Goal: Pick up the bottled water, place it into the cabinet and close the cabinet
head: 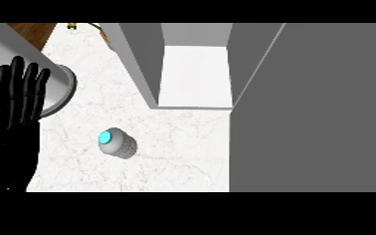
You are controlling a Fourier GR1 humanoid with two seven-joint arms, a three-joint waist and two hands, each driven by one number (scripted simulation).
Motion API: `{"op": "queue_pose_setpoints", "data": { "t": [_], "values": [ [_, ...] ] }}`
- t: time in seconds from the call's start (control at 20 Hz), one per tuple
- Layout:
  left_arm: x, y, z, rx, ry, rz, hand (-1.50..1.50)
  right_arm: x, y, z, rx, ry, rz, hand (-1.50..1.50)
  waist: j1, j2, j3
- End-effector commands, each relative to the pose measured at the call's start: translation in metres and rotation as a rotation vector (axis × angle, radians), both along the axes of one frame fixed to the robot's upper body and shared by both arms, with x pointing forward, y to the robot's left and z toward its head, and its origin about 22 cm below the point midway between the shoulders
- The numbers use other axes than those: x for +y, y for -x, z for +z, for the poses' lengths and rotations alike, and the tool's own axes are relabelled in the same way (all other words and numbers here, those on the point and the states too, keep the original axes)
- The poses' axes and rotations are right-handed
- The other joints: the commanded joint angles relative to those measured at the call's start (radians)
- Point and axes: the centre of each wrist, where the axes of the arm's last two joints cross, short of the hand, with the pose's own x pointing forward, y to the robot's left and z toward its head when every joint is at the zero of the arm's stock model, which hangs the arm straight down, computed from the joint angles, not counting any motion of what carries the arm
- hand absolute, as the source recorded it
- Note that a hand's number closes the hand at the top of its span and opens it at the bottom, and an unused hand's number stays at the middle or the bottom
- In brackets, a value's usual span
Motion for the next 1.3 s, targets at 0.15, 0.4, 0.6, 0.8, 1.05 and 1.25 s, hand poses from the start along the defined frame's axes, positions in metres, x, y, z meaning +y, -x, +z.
{"op": "queue_pose_setpoints", "data": {
  "t": [0.15, 0.4, 0.6, 0.8, 1.05, 1.25],
  "values": [
    [0.014, -0.021, 0.008, 0.021, 0.047, -0.282, -1.5, -0.004, 0.019, -0.007, 0.024, -0.027, -0.003, -1.5, -0.024, -0.011, 0.019],
    [0.017, -0.014, -0.023, 0.238, 0.204, -0.471, -1.5, 0.017, 0.045, 0.006, 0.13, -0.061, 0.303, -1.5, -0.022, -0.016, 0.018],
    [0.062, -0.005, -0.015, 0.274, 0.191, -0.498, -1.5, 0.006, 0.076, 0.019, 0.136, -0.073, 0.314, -1.5, -0.014, -0.014, 0.019],
    [0.056, 0.015, -0.015, 0.32, 0.179, -0.452, -1.5, 0.013, 0.112, 0.033, 0.139, -0.076, 0.314, -1.5, -0.014, -0.015, 0.019],
    [0.087, 0.016, -0.019, 0.378, 0.11, -0.382, -1.5, 0.014, 0.12, 0.025, 0.128, -0.085, 0.308, -1.5, -0.017, -0.014, 0.019],
    [0.084, 0.016, -0.031, 0.439, 0.096, -0.361, -1.5, 0.013, 0.133, 0.033, 0.147, -0.086, 0.316, -1.5, -0.019, -0.014, 0.019]
  ]
}}
